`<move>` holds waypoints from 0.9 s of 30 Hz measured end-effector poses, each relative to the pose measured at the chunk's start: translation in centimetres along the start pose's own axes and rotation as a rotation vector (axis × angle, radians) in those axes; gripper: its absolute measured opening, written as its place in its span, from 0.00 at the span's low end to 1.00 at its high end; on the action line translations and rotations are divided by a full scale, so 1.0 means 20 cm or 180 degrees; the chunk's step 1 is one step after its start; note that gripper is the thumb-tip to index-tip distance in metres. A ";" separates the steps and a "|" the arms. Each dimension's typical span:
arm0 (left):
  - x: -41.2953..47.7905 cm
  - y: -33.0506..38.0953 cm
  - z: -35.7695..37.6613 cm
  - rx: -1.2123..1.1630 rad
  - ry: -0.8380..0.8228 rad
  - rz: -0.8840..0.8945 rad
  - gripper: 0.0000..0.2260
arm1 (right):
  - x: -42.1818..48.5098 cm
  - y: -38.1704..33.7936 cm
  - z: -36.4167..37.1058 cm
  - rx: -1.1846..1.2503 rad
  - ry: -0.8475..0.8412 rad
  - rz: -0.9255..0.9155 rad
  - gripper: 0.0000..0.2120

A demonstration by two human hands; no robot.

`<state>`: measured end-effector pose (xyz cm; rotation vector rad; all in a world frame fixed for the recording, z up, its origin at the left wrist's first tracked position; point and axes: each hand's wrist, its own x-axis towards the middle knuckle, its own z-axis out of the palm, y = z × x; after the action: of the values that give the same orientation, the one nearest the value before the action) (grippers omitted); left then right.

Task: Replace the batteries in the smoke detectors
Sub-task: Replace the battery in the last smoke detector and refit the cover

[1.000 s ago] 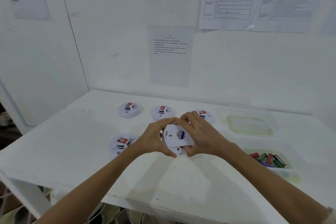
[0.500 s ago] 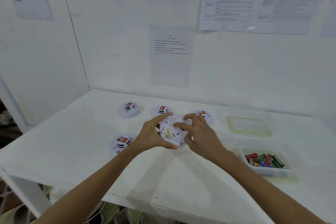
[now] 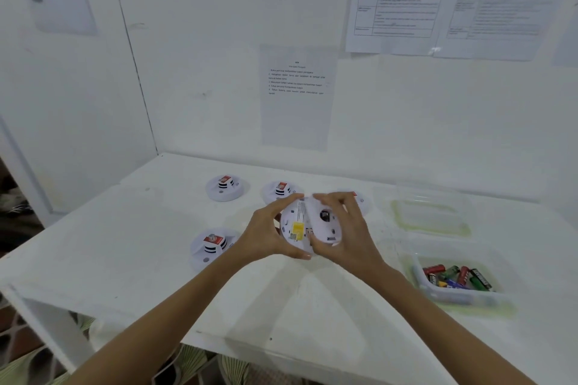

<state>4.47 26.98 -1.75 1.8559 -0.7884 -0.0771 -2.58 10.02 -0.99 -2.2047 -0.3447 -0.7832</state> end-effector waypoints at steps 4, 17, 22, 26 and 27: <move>0.01 -0.02 -0.04 -0.0115 -0.0426 -0.0139 0.42 | 0.00 0.00 -0.03 -0.0034 -0.0959 -0.0615 0.25; 0.01 -0.04 -0.02 -0.0111 -0.0053 0.0034 0.42 | 0.07 0.00 -0.10 -0.1492 -0.1182 -0.0558 0.22; 0.01 -0.01 -0.01 -0.0007 0.0096 0.0176 0.43 | 0.07 -0.04 -0.08 -0.1419 -0.1005 -0.0213 0.25; 0.03 0.01 0.00 0.0031 0.0211 0.0370 0.41 | 0.05 -0.05 -0.03 -0.1285 -0.0691 0.0019 0.20; 0.03 0.01 0.00 0.0047 0.0216 0.0394 0.41 | 0.05 -0.06 -0.03 -0.1339 -0.0735 0.0019 0.20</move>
<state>4.80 26.60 -1.32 1.8099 -0.8564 0.0703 -2.61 10.29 0.64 -2.7010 -0.3062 -0.6410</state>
